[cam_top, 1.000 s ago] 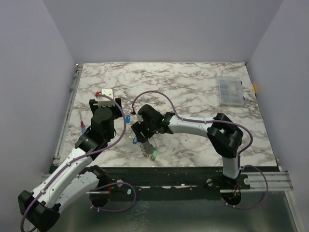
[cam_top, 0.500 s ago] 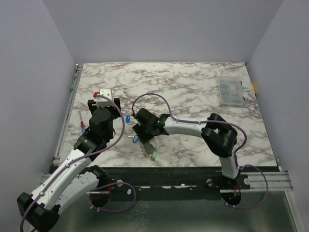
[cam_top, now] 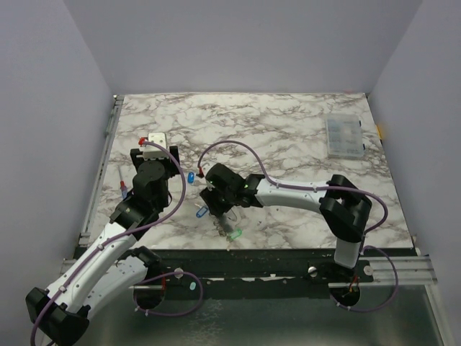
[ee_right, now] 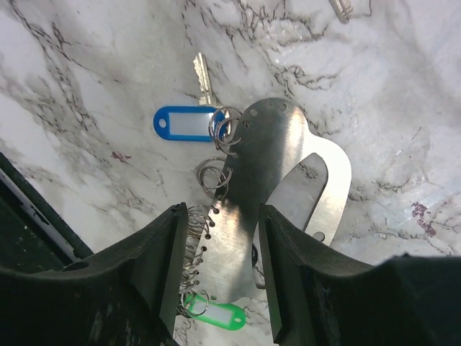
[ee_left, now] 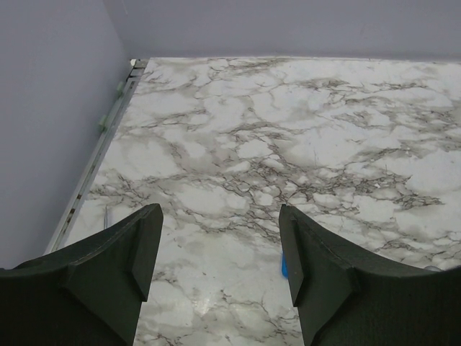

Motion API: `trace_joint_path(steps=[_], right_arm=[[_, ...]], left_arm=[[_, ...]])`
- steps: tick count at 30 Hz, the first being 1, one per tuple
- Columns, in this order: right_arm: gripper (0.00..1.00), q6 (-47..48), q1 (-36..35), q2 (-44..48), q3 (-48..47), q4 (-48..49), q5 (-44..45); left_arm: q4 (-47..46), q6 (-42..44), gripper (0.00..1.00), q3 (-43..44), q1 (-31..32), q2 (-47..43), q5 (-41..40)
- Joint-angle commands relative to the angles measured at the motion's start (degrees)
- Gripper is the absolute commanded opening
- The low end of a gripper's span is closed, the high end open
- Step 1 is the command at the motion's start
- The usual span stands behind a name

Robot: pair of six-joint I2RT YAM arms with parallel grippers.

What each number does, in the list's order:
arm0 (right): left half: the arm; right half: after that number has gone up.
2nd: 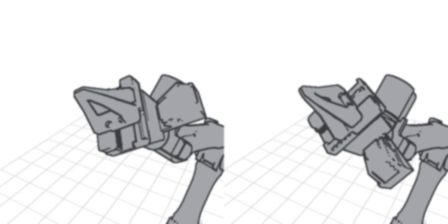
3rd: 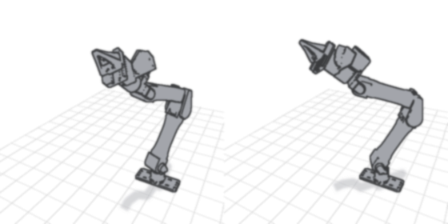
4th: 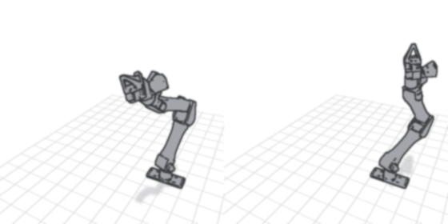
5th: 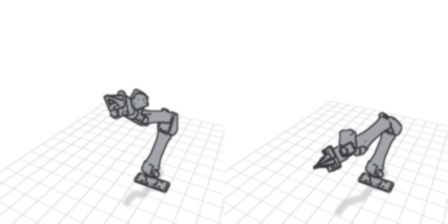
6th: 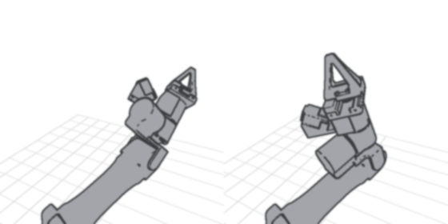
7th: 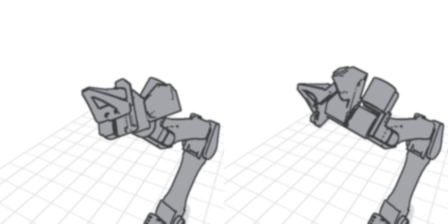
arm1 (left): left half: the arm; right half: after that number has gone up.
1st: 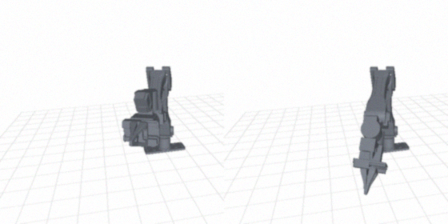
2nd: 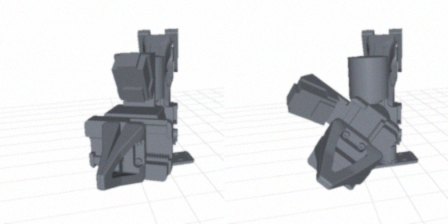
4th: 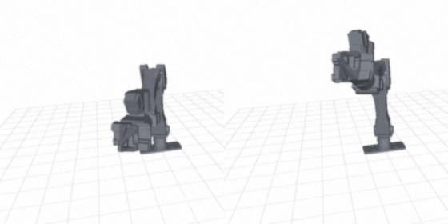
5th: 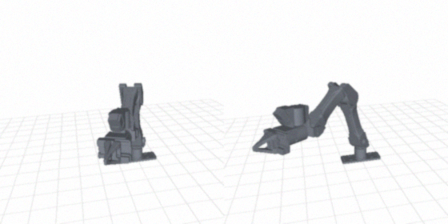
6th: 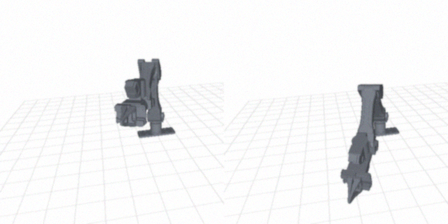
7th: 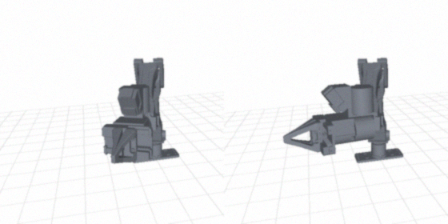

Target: Put the keys on the keyring

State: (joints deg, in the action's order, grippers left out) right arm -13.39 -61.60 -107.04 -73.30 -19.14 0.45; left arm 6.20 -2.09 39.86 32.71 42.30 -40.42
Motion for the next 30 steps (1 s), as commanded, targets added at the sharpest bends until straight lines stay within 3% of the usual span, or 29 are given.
trace_joint_path(steps=[1,8,13,20,25,27,30], right_arm=[[0.5,0.1,-0.4,2.9,1.0,2.7,-0.7],[0.41,-5.5,-2.1,2.1,0.1,-0.2,-1.8],[0.4,-9.8,-3.3,1.6,1.0,0.6,-3.1],[0.4,-8.3,-3.4,0.1,1.4,-0.8,-1.9],[0.49,-7.8,-3.4,1.1,2.6,-1.7,3.8],[0.56,-7.6,-3.3,1.6,3.0,-2.1,5.4],[0.65,-7.8,-3.2,2.1,3.4,-3.1,7.2]], left_arm=[[0.9,0.0,0.72,1.6,-0.4,-0.2,0.1],[0.9,0.0,0.72,1.6,-0.5,-0.1,0.6],[0.9,0.0,0.72,1.6,-0.4,0.0,0.8],[0.8,0.1,0.72,1.6,-0.5,0.0,2.0],[2.5,-1.6,0.73,2.1,-0.5,2.0,7.3],[6.3,-7.1,0.73,3.8,-0.5,3.1,9.3],[13.2,-14.5,0.73,5.4,-0.5,4.1,19.3]])
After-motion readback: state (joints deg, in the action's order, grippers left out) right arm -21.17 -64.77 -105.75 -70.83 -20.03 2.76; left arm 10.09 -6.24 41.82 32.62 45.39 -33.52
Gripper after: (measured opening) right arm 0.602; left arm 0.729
